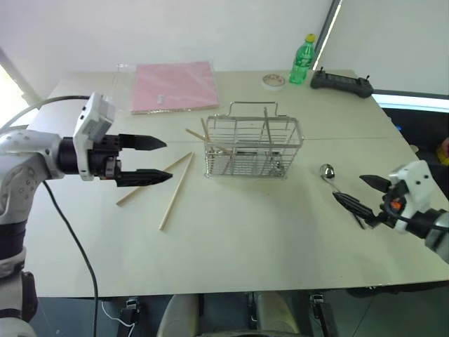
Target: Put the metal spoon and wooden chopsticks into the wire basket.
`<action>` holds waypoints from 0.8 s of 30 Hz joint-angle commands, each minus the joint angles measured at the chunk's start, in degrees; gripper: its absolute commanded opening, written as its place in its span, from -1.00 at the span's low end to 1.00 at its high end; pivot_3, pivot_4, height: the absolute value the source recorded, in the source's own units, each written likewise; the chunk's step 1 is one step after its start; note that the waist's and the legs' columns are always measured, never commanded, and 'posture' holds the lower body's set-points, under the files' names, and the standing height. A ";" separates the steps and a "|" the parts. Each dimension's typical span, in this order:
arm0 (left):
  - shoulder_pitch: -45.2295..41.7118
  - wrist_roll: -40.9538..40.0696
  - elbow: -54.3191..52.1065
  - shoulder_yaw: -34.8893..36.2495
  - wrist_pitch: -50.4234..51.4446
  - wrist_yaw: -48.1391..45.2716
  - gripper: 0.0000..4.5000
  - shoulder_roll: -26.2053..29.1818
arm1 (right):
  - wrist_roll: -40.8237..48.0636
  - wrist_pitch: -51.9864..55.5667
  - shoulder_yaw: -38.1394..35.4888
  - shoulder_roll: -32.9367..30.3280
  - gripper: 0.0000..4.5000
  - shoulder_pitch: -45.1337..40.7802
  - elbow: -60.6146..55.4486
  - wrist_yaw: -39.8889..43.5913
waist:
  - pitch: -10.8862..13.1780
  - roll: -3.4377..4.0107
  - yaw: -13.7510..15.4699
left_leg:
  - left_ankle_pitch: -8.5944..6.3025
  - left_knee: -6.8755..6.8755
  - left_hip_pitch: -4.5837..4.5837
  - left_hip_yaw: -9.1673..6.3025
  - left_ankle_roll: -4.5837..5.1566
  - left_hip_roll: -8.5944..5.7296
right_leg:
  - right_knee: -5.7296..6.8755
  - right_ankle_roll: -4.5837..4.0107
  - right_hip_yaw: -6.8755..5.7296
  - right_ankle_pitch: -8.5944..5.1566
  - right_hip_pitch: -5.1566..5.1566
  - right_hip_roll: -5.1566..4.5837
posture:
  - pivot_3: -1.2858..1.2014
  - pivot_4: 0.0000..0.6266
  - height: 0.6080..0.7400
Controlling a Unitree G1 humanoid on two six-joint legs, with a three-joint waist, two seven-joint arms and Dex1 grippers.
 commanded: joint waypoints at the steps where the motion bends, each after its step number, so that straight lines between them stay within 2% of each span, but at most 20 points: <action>1: 1.00 -2.97 -5.37 1.54 1.09 0.91 1.00 1.44 | -2.30 0.12 3.17 -1.43 1.00 -4.17 3.25 0.98 | 0.01 0.04 -0.08 | 0.00 0.01 0.00 -0.01 0.00 0.00 | 0.02 0.00 0.00 0.00 0.00 0.02 | 0.03 -0.52 0.71; 9: 2.32 -5.62 -8.26 2.21 1.81 4.32 1.00 1.91 | -7.88 7.11 13.24 -3.51 1.00 -17.87 14.73 1.20 | 0.04 0.09 -0.25 | 0.00 0.15 0.00 -0.06 0.00 0.03 | 0.07 -0.01 0.02 0.01 0.02 0.16 | 0.03 -0.52 0.71; 17: 1.40 -8.74 -9.98 2.62 2.75 6.83 1.00 2.32 | -11.44 16.45 18.78 -5.17 1.00 -31.71 30.34 3.11 | 0.08 0.14 -0.26 | -0.01 0.15 -0.06 -0.05 0.02 -0.01 | 0.02 -0.04 0.08 0.02 0.01 0.20 | 0.03 -0.52 0.71; 24: 2.17 -9.46 -11.17 2.66 2.33 8.12 1.00 2.58 | -13.45 19.46 21.71 -4.05 1.00 -35.79 35.00 5.13 | 0.08 0.15 -0.71 | -0.02 0.11 -0.06 -0.09 0.03 0.02 | 0.04 -0.03 0.08 0.02 0.00 0.28 | 0.03 -0.52 0.71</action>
